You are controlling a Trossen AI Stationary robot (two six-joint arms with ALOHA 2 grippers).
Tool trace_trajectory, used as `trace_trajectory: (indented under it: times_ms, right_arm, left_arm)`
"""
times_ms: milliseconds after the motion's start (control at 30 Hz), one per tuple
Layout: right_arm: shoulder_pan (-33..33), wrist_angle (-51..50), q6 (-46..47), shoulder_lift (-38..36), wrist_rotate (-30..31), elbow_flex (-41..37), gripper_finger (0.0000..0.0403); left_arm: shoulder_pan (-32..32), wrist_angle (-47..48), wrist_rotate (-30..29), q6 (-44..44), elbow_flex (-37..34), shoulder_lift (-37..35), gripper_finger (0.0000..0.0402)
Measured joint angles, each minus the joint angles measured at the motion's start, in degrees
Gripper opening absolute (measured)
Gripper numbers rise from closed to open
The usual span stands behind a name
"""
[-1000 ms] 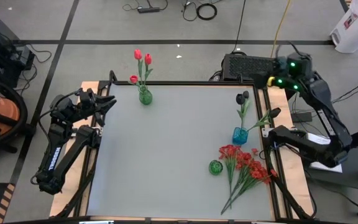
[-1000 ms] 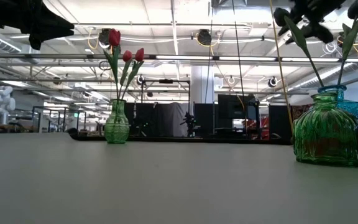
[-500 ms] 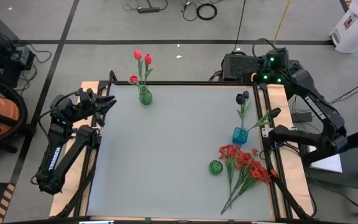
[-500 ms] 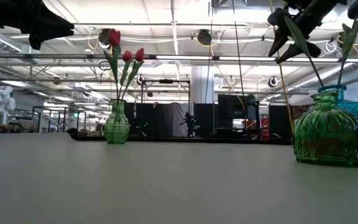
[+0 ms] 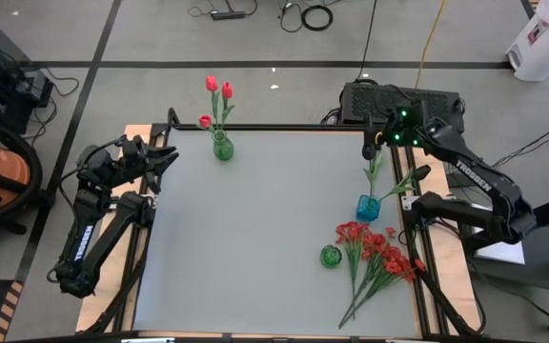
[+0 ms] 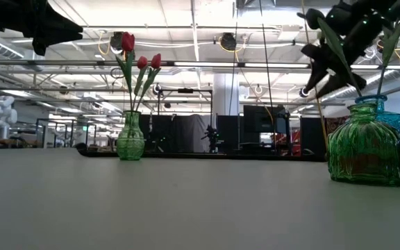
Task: Sort flowers into vase by color
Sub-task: Put the black flower into the right green vase
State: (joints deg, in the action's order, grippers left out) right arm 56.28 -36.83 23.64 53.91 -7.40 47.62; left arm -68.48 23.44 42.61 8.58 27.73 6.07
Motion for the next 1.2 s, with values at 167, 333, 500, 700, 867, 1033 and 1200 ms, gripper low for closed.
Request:
trace_trajectory:
  times_ms: [167, 333, 500, 700, 867, 1033, 1200]
  right_arm:
    - [1.6, -0.1, 2.9, -3.5, 0.1, -4.6, 0.0171]
    - [2.6, -0.2, 6.1, -5.8, 0.0, -8.2, 0.0171]
    - [2.8, -0.4, 9.1, -6.6, 0.0, -10.9, 0.0171]
    - [2.8, -0.6, 11.6, -6.5, 0.1, -12.8, 0.0171]
    - [2.8, -0.7, 13.0, -6.5, 1.9, -15.1, 0.0171]
    - [2.8, -1.1, 14.4, -6.5, 3.1, -16.4, 0.0171]
    - [2.8, -1.0, 16.4, -6.5, 3.1, -18.0, 0.0171]
  left_arm:
    - [0.0, 0.0, 0.0, 0.0, 0.0, 0.0, 0.0118]
    - [0.0, 0.0, 0.0, 0.0, 0.0, 0.0, 0.0118]
    - [0.0, 0.0, 0.0, 0.0, 0.0, 0.0, 0.0118]
    - [0.0, 0.0, 0.0, 0.0, 0.0, 0.0, 0.0118]
    - [0.0, 0.0, 0.0, 0.0, 0.0, 0.0, 0.0118]
    - [0.0, 0.0, 0.0, 0.0, 0.0, 0.0, 0.0118]
    - [0.0, 0.0, 0.0, 0.0, 0.0, 0.0, 0.0118]
